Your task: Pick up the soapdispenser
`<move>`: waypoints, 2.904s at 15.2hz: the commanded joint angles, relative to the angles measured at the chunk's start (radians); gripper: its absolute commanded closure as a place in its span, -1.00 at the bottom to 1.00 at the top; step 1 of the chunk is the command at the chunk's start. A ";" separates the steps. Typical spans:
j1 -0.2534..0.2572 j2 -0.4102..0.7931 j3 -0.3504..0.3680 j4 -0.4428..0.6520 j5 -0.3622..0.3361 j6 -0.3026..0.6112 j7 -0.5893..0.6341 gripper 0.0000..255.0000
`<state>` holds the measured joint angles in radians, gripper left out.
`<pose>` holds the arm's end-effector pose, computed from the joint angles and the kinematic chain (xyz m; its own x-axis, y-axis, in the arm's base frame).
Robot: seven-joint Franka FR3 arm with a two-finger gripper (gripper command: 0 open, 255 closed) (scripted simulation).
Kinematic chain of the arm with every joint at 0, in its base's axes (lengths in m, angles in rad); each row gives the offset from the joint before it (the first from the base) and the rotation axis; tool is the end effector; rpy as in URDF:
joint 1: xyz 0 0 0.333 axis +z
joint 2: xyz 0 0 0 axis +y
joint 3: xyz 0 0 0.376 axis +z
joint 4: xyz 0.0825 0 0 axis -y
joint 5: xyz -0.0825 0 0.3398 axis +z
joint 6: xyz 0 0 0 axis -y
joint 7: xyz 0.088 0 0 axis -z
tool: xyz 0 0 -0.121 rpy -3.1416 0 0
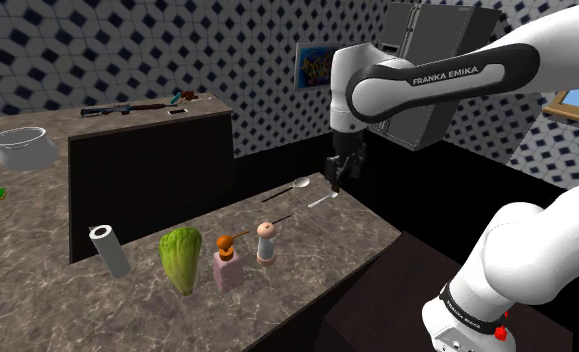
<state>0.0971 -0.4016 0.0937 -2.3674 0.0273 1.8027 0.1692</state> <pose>0.3344 0.0718 0.5223 0.9872 -0.0004 -0.1594 0.0058 -0.9992 0.0388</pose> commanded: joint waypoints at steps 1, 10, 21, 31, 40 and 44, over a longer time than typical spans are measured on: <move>0.011 0.065 0.019 0.020 0.013 0.047 0.024 -1.00; 0.052 0.380 0.085 0.178 0.029 0.209 0.122 -1.00; 0.125 0.786 0.120 0.509 -0.011 0.293 0.235 -1.00; 0.220 1.180 0.115 0.973 -0.048 0.236 0.300 -1.00; 0.225 1.241 0.109 0.971 -0.055 0.298 0.297 -1.00; 0.226 1.241 0.109 0.972 -0.055 0.297 0.297 1.00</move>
<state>0.3230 0.8394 0.2027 -1.3952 -0.0271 2.1000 0.4661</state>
